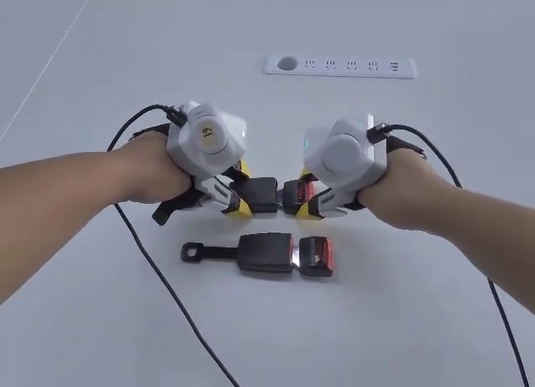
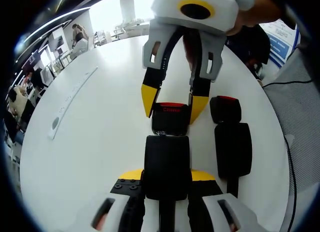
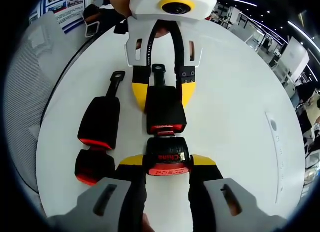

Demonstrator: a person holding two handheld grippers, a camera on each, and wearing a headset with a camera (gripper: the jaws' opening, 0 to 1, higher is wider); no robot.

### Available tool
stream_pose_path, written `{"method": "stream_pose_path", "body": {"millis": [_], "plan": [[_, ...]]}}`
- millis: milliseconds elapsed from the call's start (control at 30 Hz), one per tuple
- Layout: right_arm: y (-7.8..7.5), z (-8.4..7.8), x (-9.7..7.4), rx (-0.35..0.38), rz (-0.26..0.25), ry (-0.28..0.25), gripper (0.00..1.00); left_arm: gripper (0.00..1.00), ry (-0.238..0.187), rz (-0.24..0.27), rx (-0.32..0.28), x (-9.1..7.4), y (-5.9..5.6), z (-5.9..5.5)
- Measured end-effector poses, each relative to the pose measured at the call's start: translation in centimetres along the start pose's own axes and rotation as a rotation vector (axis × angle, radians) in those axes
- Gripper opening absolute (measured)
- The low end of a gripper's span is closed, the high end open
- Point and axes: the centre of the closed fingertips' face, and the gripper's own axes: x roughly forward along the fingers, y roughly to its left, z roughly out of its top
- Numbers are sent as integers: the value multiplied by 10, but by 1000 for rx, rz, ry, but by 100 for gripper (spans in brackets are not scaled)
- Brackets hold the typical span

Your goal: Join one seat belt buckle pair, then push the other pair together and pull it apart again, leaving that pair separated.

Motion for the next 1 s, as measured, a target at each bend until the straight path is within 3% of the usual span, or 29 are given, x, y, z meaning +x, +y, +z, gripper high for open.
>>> {"method": "stream_pose_path", "body": {"millis": [733,1000], "plan": [[2,-1,-2,9,-16,18,30,32,9,-7,6,0,-2,0],[2,-8,-6,20,-16,35,30,32,1,0,0,-1,-2,1]]}}
